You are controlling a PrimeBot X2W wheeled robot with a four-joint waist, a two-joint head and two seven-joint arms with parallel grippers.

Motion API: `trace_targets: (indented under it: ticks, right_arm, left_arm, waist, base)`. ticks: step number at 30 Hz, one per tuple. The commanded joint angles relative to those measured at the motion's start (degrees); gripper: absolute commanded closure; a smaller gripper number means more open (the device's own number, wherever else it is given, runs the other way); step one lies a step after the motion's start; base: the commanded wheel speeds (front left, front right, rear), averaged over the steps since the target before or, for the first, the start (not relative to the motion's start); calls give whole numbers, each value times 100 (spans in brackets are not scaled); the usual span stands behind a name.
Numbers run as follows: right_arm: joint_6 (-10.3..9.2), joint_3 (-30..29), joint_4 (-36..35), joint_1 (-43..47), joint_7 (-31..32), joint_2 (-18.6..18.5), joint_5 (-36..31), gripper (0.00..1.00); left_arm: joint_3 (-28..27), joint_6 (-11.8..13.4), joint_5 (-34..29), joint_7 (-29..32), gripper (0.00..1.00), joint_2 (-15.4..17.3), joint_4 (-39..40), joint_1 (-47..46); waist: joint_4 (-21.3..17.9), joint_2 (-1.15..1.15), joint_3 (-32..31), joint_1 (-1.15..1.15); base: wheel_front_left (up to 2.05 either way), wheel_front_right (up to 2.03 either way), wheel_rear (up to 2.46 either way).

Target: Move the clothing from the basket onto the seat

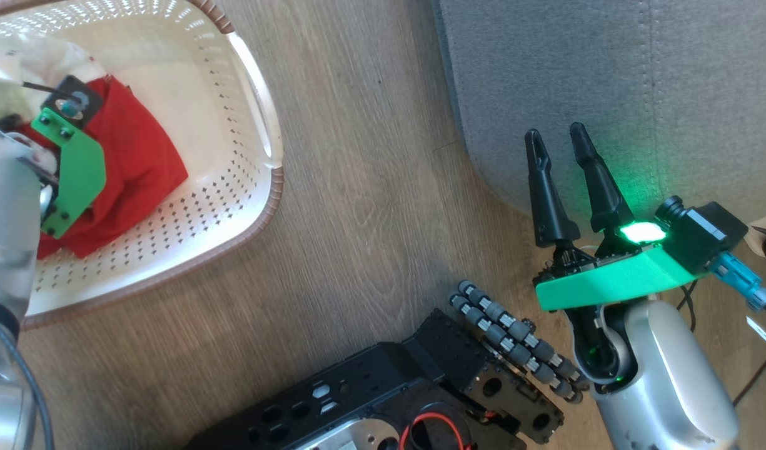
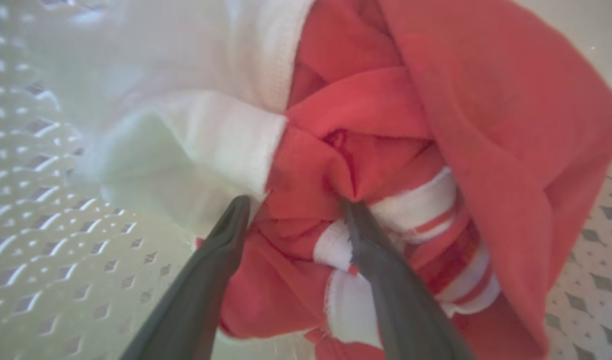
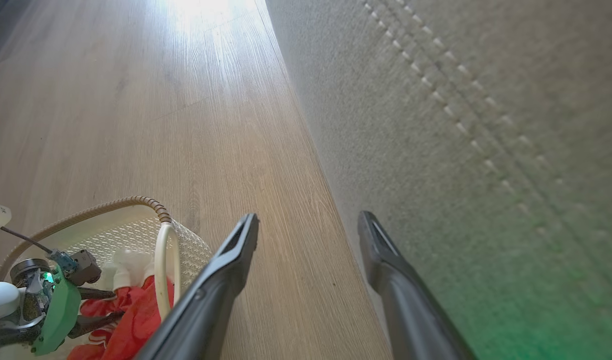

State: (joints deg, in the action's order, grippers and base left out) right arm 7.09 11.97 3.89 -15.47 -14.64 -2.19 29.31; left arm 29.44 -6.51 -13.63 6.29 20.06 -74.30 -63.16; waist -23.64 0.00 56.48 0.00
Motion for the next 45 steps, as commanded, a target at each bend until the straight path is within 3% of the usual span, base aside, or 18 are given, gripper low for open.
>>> trace_targets:
  ticks: [1, 5, 10, 23, 24, 25, 26, 35, 45]
  right_arm:
    - [40, 84, -97, 395, -36, -69, 1, 0]
    - [40, 97, -98, 386, -36, -69, -33, 0]
    - [40, 109, -110, 385, -36, -69, -74, 0]
    - [40, 126, -132, 361, -36, -69, -132, 0]
    - [40, 126, -137, 356, -36, -69, -132, 0]
    - [40, 126, -142, 353, -36, -69, -131, 0]
    - [40, 125, -147, 351, -36, -69, -131, 0]
    - [40, 152, -132, 286, -36, -69, -104, 0]
    - [40, 168, -68, 72, -36, -69, -101, 0]
  left_arm:
    - [-63, -43, 92, 106, 0, 107, 37, 200]
    - [163, -93, 384, 493, 0, -100, 36, 407]
    - [925, -96, 1019, 660, 0, -240, 35, 558]
    - [2624, -97, 2706, 898, 0, 16, 343, 395]
    - [2727, -97, 2842, 935, 18, 62, 389, 371]
    - [2831, -97, 2964, 967, 68, 106, 437, 345]
    - [2937, -97, 3066, 978, 100, 152, 486, 310]
    - [3635, -97, 3731, 837, 100, 415, 642, 76]
    - [3943, -97, 4258, 591, 100, 413, 519, -67]
  waist:
    - [22, 0, 8, 0]
    - [49, 0, 5, 0]
    - [70, 0, 6, 0]
    - [143, 0, 67, 0]
    - [147, 0, 73, 0]
    - [150, 0, 79, 0]
    - [153, 0, 86, 0]
    - [154, 0, 92, 0]
    - [139, 0, -62, 0]
  base:
    - [0, 0, 0]
    - [0, 0, 0]
    - [0, 0, 0]
    - [0, 0, 0]
    - [0, 0, 0]
    - [0, 0, 0]
    - [0, 0, 0]
    - [0, 0, 0]
    - [0, 0, 0]
